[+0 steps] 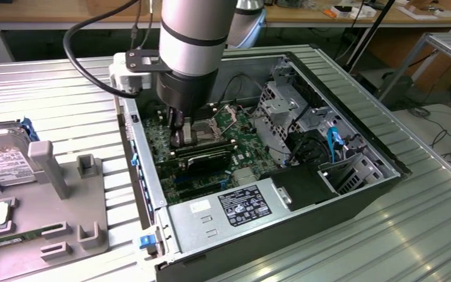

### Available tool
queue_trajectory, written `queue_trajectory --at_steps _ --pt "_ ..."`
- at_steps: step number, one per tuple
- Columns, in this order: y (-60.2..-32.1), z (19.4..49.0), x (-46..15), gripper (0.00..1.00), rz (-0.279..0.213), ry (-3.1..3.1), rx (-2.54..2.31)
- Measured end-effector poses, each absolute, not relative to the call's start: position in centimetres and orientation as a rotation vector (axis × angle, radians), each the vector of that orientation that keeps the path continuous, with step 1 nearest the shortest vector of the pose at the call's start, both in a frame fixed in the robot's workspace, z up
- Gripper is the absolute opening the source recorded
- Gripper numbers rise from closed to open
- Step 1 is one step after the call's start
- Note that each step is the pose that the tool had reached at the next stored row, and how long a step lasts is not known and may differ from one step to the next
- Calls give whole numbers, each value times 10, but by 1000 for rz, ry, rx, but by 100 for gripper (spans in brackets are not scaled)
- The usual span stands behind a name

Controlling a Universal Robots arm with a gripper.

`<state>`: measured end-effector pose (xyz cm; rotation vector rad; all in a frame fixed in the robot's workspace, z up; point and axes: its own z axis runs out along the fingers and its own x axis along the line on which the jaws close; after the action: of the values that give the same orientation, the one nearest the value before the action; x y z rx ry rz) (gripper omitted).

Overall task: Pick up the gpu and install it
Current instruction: 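Press down on the gpu until it lock into place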

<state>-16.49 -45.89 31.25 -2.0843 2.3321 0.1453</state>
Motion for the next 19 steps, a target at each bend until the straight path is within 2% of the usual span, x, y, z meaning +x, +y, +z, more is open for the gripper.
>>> queue_trajectory --at_steps 13,19 --pt "-460 313 -170 11 197 2351 -2097" --pt "-461 312 -174 11 199 2349 -2097"
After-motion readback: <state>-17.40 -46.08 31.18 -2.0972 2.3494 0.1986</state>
